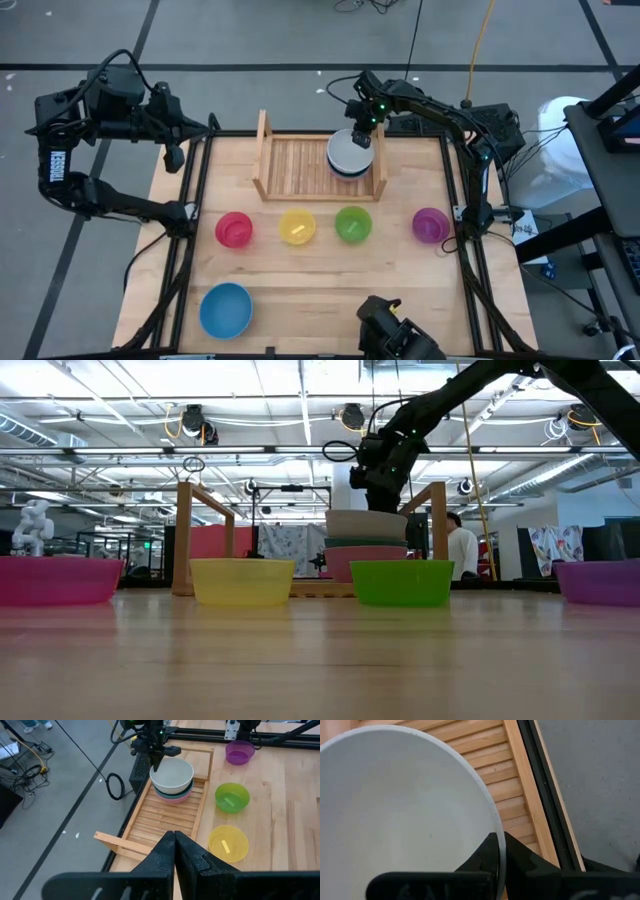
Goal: Place and stack bowls onto a shelf
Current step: Stack the white bowl into the dark green bowl, then stack the blue bowl into the white bowl on the shelf
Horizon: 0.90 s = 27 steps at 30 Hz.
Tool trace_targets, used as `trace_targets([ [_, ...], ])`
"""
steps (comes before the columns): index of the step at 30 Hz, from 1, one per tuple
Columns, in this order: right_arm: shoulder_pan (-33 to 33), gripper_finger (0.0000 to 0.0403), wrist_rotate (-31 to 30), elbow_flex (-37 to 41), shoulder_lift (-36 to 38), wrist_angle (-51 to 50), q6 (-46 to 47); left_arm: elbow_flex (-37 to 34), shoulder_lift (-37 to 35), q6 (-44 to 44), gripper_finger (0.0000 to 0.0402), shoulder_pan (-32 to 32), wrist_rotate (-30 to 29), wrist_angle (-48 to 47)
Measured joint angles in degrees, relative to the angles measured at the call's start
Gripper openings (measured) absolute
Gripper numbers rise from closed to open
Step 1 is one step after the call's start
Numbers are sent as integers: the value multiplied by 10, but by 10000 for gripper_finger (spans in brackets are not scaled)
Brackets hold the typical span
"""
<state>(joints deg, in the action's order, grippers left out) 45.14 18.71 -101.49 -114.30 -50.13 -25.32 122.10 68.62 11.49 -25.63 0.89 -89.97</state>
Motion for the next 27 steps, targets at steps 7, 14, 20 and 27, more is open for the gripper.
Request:
trace_targets([
  [7,-7,36,-6,0,0,-13,-10,0,0,0,8,0,0,0],
  [14,-18,78,-8,0,1,-14,-34,0,0,0,8,0,0,0],
  [20,-25,108,-50,0,17,-6,-48,0,0,-9,8,0,0,0],
  [27,-29,125,-70,0,58,0,-73,0,0,-47,8,0,-16,0],
])
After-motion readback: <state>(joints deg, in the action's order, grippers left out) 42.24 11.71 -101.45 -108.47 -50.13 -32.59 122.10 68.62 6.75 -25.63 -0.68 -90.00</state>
